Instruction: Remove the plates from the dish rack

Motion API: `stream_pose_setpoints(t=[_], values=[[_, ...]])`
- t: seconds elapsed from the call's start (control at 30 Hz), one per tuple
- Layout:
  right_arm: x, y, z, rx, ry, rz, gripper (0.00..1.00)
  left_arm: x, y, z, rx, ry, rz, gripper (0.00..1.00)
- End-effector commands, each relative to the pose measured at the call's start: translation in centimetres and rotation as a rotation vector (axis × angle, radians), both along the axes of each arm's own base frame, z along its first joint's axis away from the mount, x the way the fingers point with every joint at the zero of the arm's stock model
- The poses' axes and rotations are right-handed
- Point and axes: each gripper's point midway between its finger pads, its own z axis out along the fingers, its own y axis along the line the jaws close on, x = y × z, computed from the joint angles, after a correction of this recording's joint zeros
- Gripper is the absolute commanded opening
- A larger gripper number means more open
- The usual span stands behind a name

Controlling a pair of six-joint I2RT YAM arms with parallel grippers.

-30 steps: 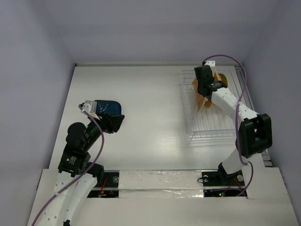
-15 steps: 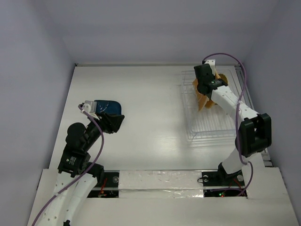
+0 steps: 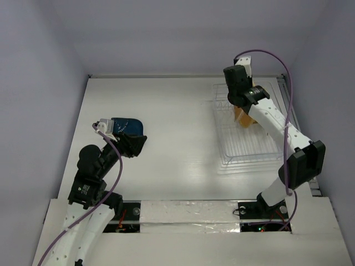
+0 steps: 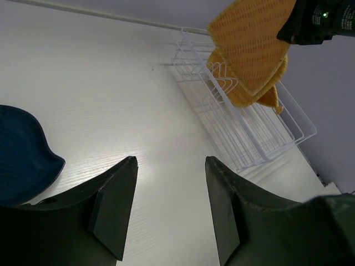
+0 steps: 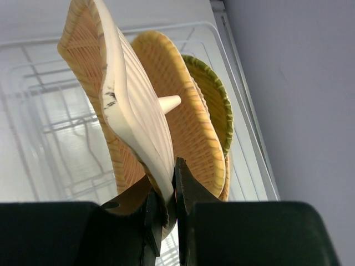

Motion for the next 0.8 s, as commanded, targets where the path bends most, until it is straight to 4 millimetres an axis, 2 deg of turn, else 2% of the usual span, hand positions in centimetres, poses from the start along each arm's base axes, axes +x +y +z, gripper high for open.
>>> stream_pose_setpoints(t=[0.0,0.03,0.1,0.17,0.2,0.27,0.3,0.4,0.47,0.5,0.57,0.63,0.7,0.77], values=[[-1.5,1.1,8.5,0.103,-0.238,0.015,0.00,-0.1,-0.1,2.1,-0.020,-0.075,-0.009,0.49],[-1.8,1.1,9.2,0.125,-0.258,0.026,0.00,-0.1,-0.1,2.0,-0.020,-0.075,-0.009,0.49],[-2.9,2.7,11.3,0.217,-0.310,0.103,0.00,-0.1,-0.1,2.0,-0.020,-0.075,-0.009,0.49],[-3.5,4.9,12.1,0.300,-0.339,0.196,0.00,-0.1,-0.1,2.0,-0.019,-0.074,-0.009,0.49],[-3.6,7.9,11.6,0.384,-0.332,0.310,0.00,-0.1,-0.1,2.0,-0.019,-0.074,-0.009,0.49],[-3.9,11.0,12.0,0.482,-0.368,0.419,0.00,0.1,0.1,1.9,-0.018,-0.071,-0.002,0.49],[-4.1,12.9,10.1,0.536,-0.335,0.461,0.00,0.1,0.1,1.9,-0.018,-0.071,0.000,0.49],[-4.4,19.3,6.8,0.735,-0.252,0.662,0.00,0.2,0.1,1.8,-0.016,-0.065,0.001,0.49],[-4.5,22.0,4.6,0.794,-0.195,0.714,0.00,0.3,0.1,1.6,-0.014,-0.056,0.003,0.49],[-4.5,23.1,4.5,0.852,-0.196,0.740,0.00,0.4,0.3,1.7,-0.014,-0.058,0.010,0.49],[-4.4,24.6,1.8,0.897,-0.137,0.759,0.00,0.5,0.2,1.5,-0.012,-0.052,0.009,0.49],[-5.0,26.6,1.0,0.975,-0.105,0.814,0.00,0.6,0.2,1.4,-0.011,-0.047,0.009,0.49],[-4.9,27.8,-1.1,1.009,-0.076,0.816,0.00,0.8,0.3,1.2,-0.009,-0.040,0.017,0.49],[-4.7,28.1,-3.2,1.016,-0.046,0.796,0.00,0.8,0.3,1.2,-0.007,-0.038,0.015,0.49]])
